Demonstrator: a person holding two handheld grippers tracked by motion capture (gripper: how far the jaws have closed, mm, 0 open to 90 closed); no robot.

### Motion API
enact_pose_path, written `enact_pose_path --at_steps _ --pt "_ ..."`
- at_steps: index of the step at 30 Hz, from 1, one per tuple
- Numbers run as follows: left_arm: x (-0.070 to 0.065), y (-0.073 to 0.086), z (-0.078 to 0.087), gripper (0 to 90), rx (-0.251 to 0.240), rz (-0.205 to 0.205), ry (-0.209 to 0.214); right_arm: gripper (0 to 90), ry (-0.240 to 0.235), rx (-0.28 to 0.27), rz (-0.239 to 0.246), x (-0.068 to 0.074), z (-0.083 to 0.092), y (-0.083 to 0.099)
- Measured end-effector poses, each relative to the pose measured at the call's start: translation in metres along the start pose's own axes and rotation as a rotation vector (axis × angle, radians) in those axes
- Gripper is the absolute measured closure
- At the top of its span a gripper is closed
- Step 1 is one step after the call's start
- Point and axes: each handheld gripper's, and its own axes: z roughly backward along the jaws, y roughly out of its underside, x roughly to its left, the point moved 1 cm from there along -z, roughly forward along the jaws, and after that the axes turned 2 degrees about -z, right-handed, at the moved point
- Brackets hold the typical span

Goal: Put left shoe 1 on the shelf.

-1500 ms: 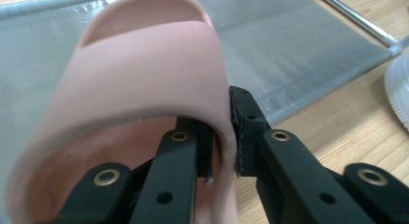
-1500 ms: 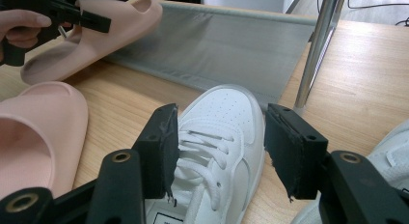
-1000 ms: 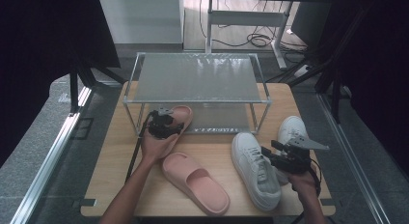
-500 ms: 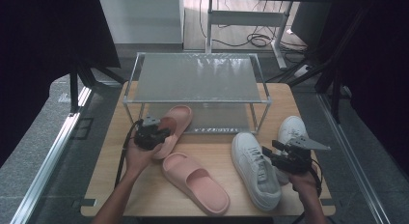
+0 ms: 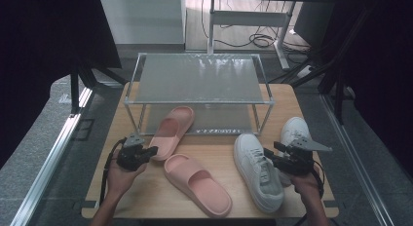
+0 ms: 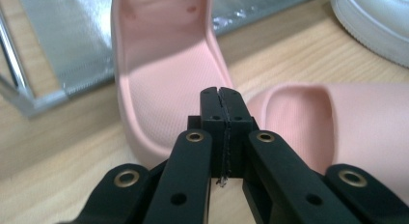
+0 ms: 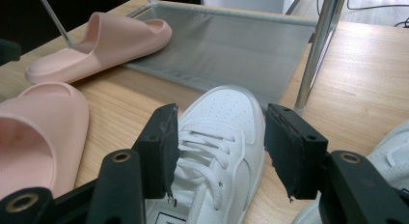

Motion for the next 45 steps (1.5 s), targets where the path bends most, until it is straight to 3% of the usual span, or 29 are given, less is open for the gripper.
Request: enact_pose_path --at_steps 11,18,35,45 --pt "0.0 0.027 0.008 90.0 0.039 0.009 0.007 47.0 0.001 0.001 -0.001 0.0 0.0 0.0" --pt "0.0 0.034 -0.001 90.0 0.072 0.004 0.014 47.0 0.002 0.001 -0.001 0.0 0.0 0.0" --pt "0.002 0.034 -0.013 89.8 0.11 -0.003 0.014 47.0 0.004 0.001 -0.002 -0.001 0.0 0.0" --pt "0.005 0.025 -0.022 89.6 0.103 0.0 0.015 47.0 0.005 0.003 -0.002 -0.001 -0.001 0.0"
